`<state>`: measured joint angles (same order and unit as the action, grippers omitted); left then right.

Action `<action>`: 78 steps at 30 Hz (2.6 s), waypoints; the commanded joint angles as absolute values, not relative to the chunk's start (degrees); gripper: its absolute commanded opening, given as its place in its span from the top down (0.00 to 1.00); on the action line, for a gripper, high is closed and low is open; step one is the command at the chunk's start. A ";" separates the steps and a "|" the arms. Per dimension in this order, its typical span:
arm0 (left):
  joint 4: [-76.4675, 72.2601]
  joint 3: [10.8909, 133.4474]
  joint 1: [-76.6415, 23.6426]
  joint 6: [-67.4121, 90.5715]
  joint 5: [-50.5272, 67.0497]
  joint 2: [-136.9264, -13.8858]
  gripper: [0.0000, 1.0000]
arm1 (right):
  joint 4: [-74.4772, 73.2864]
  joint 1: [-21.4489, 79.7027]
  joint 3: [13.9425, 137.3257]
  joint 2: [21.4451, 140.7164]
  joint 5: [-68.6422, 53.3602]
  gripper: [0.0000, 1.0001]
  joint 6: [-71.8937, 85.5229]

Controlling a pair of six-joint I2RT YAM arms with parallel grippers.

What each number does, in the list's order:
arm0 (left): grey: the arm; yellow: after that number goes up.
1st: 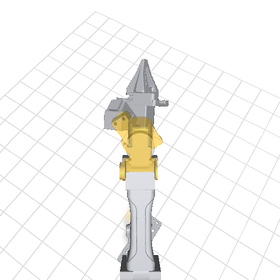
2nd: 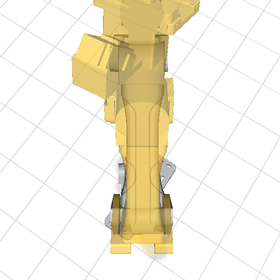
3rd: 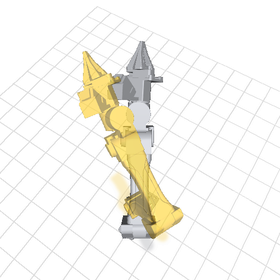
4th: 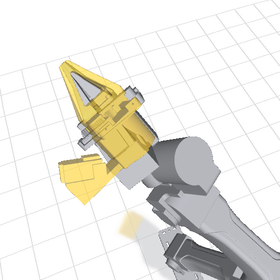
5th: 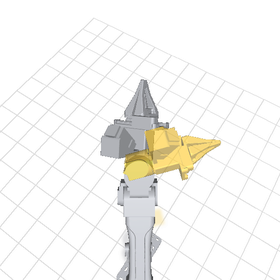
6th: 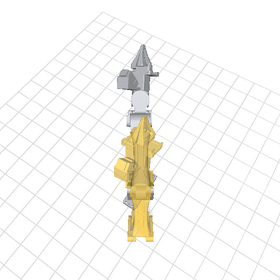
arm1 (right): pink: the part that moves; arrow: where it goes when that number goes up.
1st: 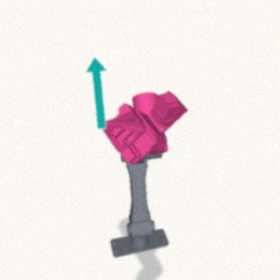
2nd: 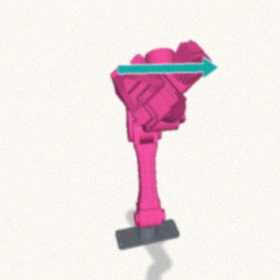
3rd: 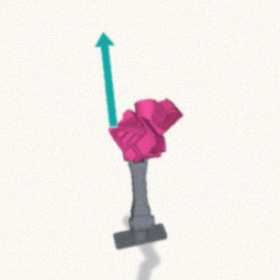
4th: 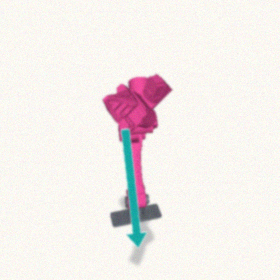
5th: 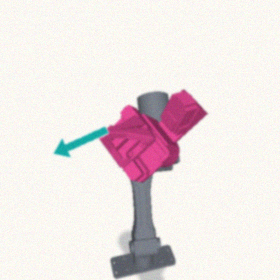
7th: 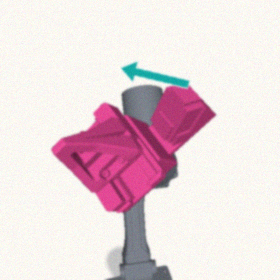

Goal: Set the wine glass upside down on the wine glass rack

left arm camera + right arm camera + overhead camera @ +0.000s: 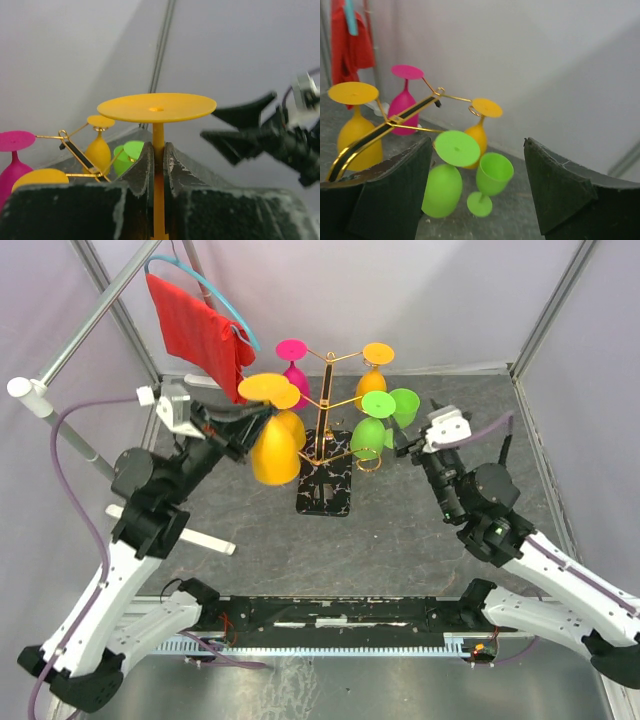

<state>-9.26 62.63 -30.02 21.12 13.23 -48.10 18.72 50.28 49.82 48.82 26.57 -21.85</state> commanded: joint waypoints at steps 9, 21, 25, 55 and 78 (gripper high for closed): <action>-16.19 37.69 -30.15 10.73 27.95 -23.21 0.97 | -0.62 50.62 56.66 45.91 45.55 0.15 -11.41; -29.37 25.22 -30.13 10.30 21.45 -21.46 0.97 | -1.48 50.60 56.14 48.78 45.45 0.14 -10.82; -35.46 21.13 -30.20 11.03 18.79 -24.26 0.97 | -0.17 50.62 55.49 49.11 45.35 0.14 -10.98; -71.57 12.66 -33.79 1.32 9.09 -51.06 0.97 | 1.58 50.58 53.59 47.79 46.05 0.12 -15.95; -79.82 9.06 -33.76 -4.72 -10.84 -54.72 0.97 | 1.21 50.62 52.43 46.37 45.44 0.11 -16.61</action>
